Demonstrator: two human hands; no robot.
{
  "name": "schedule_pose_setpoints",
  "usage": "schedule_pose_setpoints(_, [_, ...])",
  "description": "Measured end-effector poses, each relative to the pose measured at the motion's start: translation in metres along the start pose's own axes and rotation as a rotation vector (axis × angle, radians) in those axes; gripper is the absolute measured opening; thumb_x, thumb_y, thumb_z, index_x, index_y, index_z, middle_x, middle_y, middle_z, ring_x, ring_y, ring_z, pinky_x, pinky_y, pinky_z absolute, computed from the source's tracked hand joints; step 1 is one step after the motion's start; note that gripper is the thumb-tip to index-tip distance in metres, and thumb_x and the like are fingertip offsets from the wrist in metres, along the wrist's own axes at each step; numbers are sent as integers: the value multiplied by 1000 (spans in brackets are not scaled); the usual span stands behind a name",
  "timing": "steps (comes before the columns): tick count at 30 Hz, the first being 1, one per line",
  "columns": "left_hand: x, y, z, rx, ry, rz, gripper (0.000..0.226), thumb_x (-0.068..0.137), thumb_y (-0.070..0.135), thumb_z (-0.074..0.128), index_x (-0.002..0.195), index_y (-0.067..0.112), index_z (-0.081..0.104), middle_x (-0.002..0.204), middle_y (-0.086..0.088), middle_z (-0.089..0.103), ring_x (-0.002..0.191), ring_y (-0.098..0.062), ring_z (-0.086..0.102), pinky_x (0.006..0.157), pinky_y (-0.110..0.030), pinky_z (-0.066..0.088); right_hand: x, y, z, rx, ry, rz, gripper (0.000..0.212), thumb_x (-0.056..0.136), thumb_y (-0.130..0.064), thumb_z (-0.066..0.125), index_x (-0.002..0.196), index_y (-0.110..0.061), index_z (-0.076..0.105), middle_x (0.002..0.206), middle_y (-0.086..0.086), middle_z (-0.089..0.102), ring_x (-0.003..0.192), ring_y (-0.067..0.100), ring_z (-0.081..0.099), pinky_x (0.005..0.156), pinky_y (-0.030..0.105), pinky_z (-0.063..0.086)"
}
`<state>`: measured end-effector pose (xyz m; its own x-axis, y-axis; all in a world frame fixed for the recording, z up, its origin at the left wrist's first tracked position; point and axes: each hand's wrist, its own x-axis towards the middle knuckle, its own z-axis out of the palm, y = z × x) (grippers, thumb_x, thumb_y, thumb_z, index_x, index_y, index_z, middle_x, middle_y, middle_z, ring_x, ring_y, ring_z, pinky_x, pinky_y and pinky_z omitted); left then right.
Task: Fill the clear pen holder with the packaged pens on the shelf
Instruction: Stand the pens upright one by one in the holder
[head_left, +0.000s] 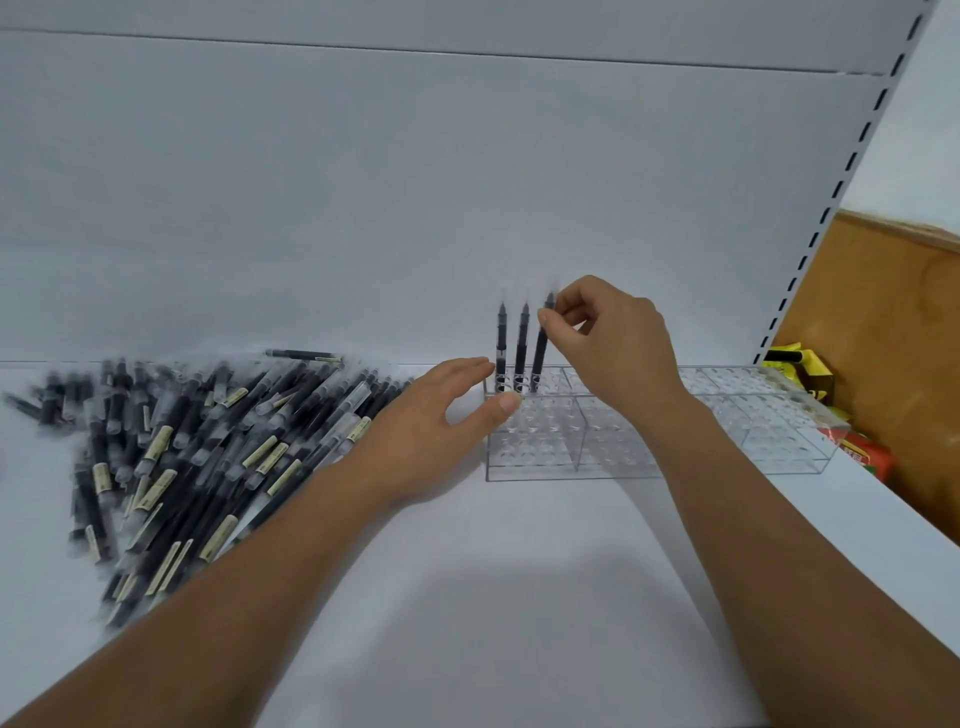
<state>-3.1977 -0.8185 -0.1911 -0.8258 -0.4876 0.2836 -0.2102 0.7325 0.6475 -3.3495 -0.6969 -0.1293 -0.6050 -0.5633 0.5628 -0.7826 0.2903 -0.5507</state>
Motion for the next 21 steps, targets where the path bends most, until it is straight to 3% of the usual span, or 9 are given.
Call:
schedule_pose_setpoints(5, [0, 1, 0, -2, 3, 2, 76, 79, 83, 33, 141, 40, 42, 146, 27, 36, 134, 8, 31, 112, -26, 25, 3, 0, 1, -98, -131, 12, 12, 92, -38, 62, 89, -27, 58, 85, -11, 66, 80, 13, 60, 72, 28, 45])
schedule_pose_setpoints(14, [-5, 12, -7, 52, -7, 7, 76, 80, 82, 29, 141, 38, 43, 145, 24, 38, 133, 2, 35, 113, -29, 28, 0, -4, 1, -77, -128, 69, 13, 90, -36, 63, 86, -25, 59, 82, -9, 64, 82, 17, 63, 73, 28, 48])
schedule_pose_setpoints(18, [-13, 22, -14, 47, -40, -13, 72, 85, 74, 29, 143, 34, 41, 145, 22, 36, 136, 1, 32, 114, -26, 26, -4, -13, -6, -131, -168, 70, 18, 93, -37, 60, 98, -21, 66, 94, -3, 70, 90, 19, 64, 72, 25, 44])
schedule_pose_setpoints(21, [-22, 28, -38, 78, 17, -46, 57, 91, 63, 39, 138, 33, 48, 138, 17, 47, 128, -4, 45, 107, -26, 35, -7, -22, -17, -232, -203, 83, 28, 94, -43, 58, 110, -22, 67, 105, -2, 71, 96, 19, 63, 74, 24, 41])
